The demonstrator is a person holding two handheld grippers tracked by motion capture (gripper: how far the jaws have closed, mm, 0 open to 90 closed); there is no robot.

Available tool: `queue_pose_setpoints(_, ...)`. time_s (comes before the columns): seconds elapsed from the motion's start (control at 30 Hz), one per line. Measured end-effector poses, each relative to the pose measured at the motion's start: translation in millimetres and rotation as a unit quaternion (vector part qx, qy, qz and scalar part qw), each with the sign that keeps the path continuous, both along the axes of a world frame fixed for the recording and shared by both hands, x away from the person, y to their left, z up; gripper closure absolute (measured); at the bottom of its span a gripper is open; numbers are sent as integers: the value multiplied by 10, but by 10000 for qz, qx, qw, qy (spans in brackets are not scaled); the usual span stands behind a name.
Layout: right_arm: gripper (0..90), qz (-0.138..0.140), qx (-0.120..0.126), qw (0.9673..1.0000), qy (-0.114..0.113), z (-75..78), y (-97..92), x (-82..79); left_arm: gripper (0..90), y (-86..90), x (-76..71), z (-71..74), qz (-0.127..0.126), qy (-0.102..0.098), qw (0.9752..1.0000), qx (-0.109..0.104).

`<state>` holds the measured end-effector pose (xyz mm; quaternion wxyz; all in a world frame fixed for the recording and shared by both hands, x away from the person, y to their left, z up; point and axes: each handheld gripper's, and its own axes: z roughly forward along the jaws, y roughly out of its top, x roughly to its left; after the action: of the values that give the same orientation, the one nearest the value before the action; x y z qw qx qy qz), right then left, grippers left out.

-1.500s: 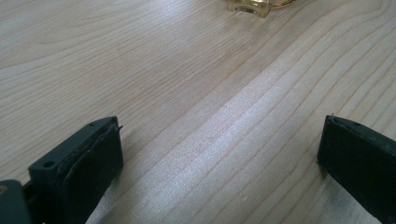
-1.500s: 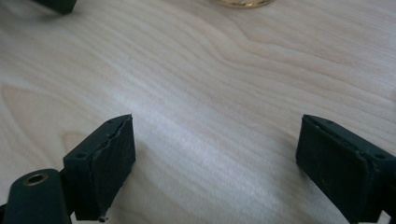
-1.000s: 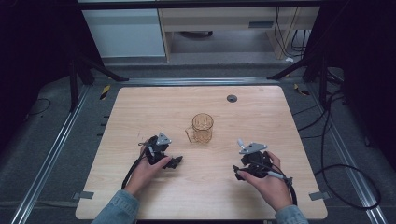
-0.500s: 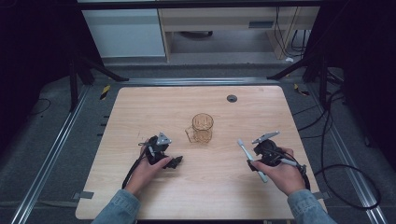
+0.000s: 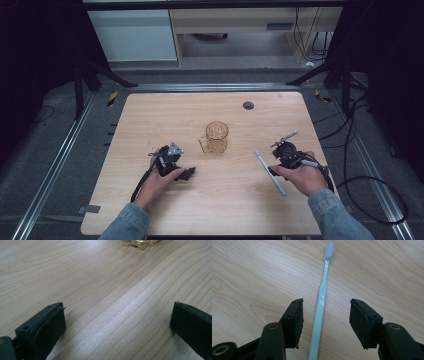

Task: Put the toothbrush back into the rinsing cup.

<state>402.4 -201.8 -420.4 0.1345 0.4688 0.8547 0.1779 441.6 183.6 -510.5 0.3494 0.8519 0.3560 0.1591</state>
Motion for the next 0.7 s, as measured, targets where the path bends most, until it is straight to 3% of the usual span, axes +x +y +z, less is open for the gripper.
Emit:
queue_pose_setpoints(0.27, 490, 76, -62, 9999, 24, 137, 49, 81, 0, -1, 0, -1, 4, 2, 10000, -11)
queue_pose_setpoints(0.7, 532, 278, -195, 9991, 267, 177, 156, 203, 0, -2, 1, -1, 11, -15, 10000, -8)
